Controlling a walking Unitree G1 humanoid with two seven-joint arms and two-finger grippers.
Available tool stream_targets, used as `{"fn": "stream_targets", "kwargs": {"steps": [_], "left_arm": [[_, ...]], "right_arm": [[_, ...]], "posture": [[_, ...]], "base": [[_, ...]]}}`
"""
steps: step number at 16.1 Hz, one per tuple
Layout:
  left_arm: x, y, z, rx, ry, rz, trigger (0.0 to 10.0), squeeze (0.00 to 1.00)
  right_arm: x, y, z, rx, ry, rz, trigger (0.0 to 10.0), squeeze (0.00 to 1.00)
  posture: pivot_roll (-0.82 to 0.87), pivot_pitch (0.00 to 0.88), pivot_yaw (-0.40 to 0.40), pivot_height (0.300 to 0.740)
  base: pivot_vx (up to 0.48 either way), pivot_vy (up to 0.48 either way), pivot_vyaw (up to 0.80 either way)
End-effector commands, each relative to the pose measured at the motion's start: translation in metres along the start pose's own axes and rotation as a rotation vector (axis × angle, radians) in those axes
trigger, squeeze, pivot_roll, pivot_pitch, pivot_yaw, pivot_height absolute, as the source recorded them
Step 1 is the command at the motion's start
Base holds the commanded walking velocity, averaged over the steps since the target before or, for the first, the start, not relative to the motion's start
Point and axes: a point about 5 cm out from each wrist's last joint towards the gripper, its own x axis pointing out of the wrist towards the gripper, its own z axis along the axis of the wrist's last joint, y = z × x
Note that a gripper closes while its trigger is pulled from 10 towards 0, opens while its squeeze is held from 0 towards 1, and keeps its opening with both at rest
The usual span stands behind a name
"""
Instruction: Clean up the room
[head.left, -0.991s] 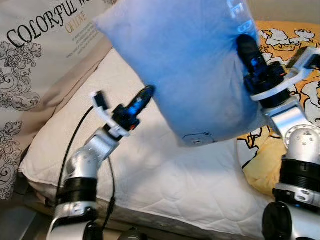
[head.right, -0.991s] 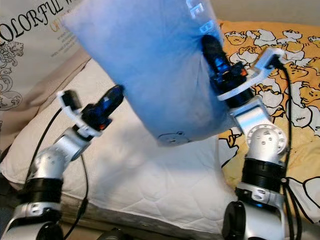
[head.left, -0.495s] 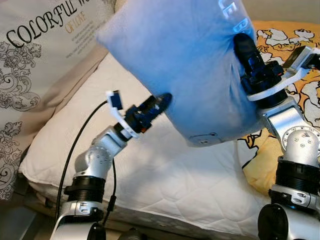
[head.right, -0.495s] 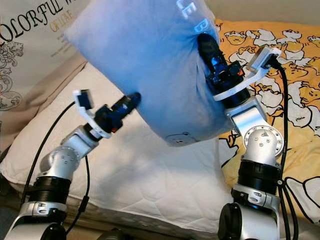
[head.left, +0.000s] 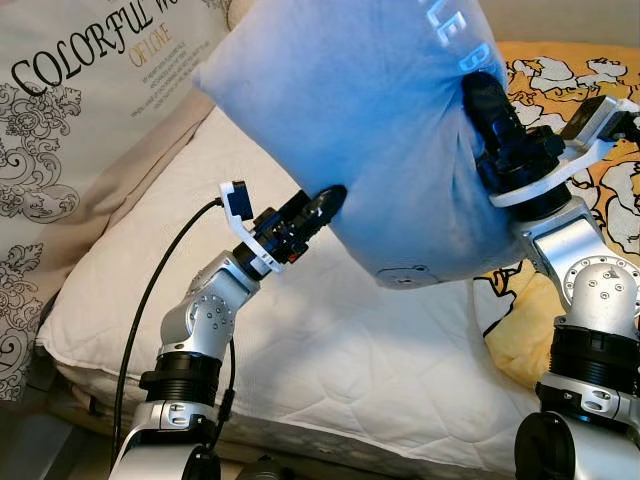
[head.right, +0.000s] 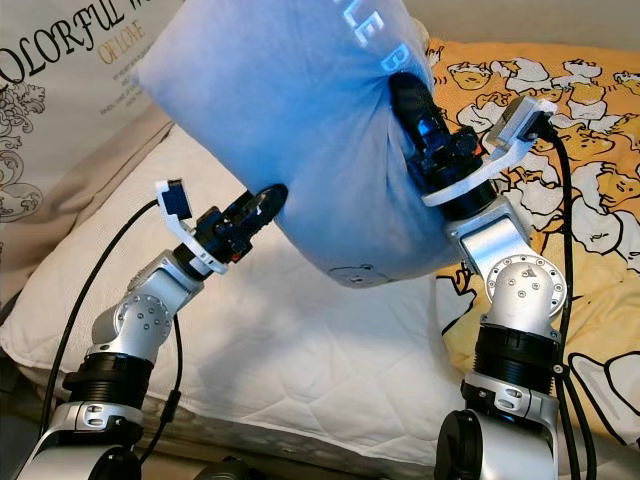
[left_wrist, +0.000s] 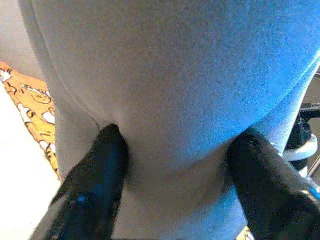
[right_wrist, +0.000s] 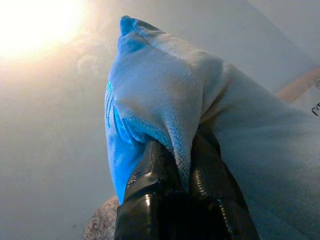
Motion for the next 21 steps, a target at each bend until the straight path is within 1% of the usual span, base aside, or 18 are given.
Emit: {"fn": "stream_targets", "kwargs": {"steps": [1, 6, 9, 13, 15, 17, 18, 19, 20, 21], "left_arm": [[0.008, -0.003, 0.004, 0.021, 0.000, -0.021, 0.0, 0.00], [0.011, -0.005, 0.003, 0.029, -0.005, -0.026, 0.0, 0.00], [0.013, -0.005, 0.003, 0.066, -0.001, -0.013, 0.0, 0.00], [0.008, -0.008, 0.014, 0.180, 0.028, 0.023, 0.0, 0.00], [0.001, -0.009, 0.024, 0.244, 0.023, 0.064, 0.0, 0.00], [-0.006, -0.011, 0.032, 0.321, 0.056, 0.110, 0.0, 0.00], [-0.011, -0.014, 0.032, 0.369, 0.098, 0.131, 0.0, 0.00], [-0.013, -0.015, 0.032, 0.391, 0.118, 0.142, 0.0, 0.00], [-0.018, -0.020, 0.027, 0.425, 0.154, 0.163, 0.0, 0.00], [-0.020, -0.023, 0.025, 0.432, 0.165, 0.174, 0.0, 0.00]], "right_arm": [[0.008, 0.012, -0.001, -0.004, 0.005, 0.071, 0.0, 0.00], [0.008, 0.011, -0.002, -0.006, 0.009, 0.064, 0.0, 0.00], [0.008, 0.011, -0.003, -0.010, 0.010, 0.056, 0.0, 0.00], [0.002, 0.007, -0.011, -0.076, 0.055, -0.022, 0.0, 0.00], [-0.007, 0.002, -0.020, -0.127, 0.097, -0.099, 0.0, 0.00], [-0.021, -0.006, -0.029, -0.183, 0.135, -0.221, 0.0, 0.00], [-0.028, -0.010, -0.035, -0.232, 0.165, -0.287, 0.0, 0.00], [-0.031, -0.011, -0.037, -0.252, 0.178, -0.323, 0.0, 0.00], [-0.037, -0.012, -0.042, -0.316, 0.210, -0.388, 0.0, 0.00], [-0.039, -0.012, -0.044, -0.329, 0.213, -0.410, 0.0, 0.00]], "posture": [[-0.01, 0.000, 0.076, 0.740], [-0.01, 0.000, 0.077, 0.740], [-0.01, 0.000, 0.079, 0.740], [-0.01, 0.000, 0.086, 0.740], [-0.01, 0.000, 0.090, 0.740], [-0.01, 0.000, 0.089, 0.740], [-0.01, 0.000, 0.092, 0.740], [-0.01, 0.000, 0.091, 0.740], [-0.01, 0.000, 0.089, 0.740], [-0.01, 0.000, 0.089, 0.740]], "base": [[0.000, 0.000, 0.00], [0.000, 0.000, 0.00], [0.000, 0.000, 0.00], [0.000, 0.000, 0.00], [0.000, 0.000, 0.00], [0.000, 0.000, 0.00], [0.000, 0.000, 0.00], [0.000, 0.000, 0.00], [0.000, 0.000, 0.00], [0.000, 0.000, 0.00]]}}
